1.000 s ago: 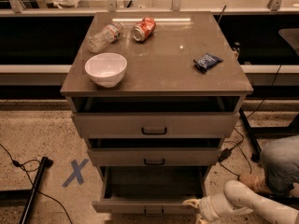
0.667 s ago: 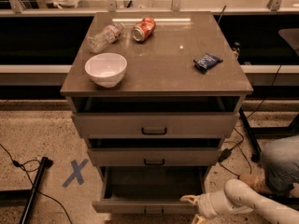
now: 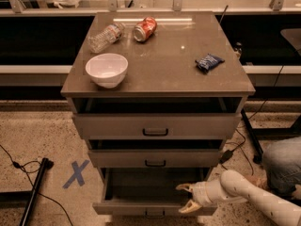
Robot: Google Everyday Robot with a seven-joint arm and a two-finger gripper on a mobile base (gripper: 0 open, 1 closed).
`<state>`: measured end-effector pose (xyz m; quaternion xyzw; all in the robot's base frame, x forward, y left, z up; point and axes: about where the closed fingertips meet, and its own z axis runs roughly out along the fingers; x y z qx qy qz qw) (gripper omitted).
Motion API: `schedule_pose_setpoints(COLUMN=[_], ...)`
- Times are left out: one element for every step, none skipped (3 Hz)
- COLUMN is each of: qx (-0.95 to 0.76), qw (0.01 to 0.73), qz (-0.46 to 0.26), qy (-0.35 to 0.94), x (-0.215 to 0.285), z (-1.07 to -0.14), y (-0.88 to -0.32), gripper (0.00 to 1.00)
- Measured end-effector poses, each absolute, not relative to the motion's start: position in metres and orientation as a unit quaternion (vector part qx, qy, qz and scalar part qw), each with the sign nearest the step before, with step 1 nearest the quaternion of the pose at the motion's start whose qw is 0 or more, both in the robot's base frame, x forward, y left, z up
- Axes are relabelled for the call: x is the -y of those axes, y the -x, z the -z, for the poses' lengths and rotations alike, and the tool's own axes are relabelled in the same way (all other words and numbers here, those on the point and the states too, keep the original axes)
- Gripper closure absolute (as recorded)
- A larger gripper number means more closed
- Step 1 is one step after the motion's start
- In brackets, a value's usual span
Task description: Open bottom drawer
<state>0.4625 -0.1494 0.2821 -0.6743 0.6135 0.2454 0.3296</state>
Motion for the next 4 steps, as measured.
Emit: schedule_pose_setpoints(qx=[-0.630,-0.650,-0.669,-0.679], qw=[0.340,0.338,0.316,0.298], qz=[-0.239,-0.235,-0.223,-0.221], qy=[0.656,0.638,0.634,0.633], x=[0.142,0.139,0.134,0.131], z=[-0.270,-0.246,-0.220,-0.186], y=[-0.496,-0.525,-0.542,-0.544], gripper=[0.63,0.86,1.00,1.00])
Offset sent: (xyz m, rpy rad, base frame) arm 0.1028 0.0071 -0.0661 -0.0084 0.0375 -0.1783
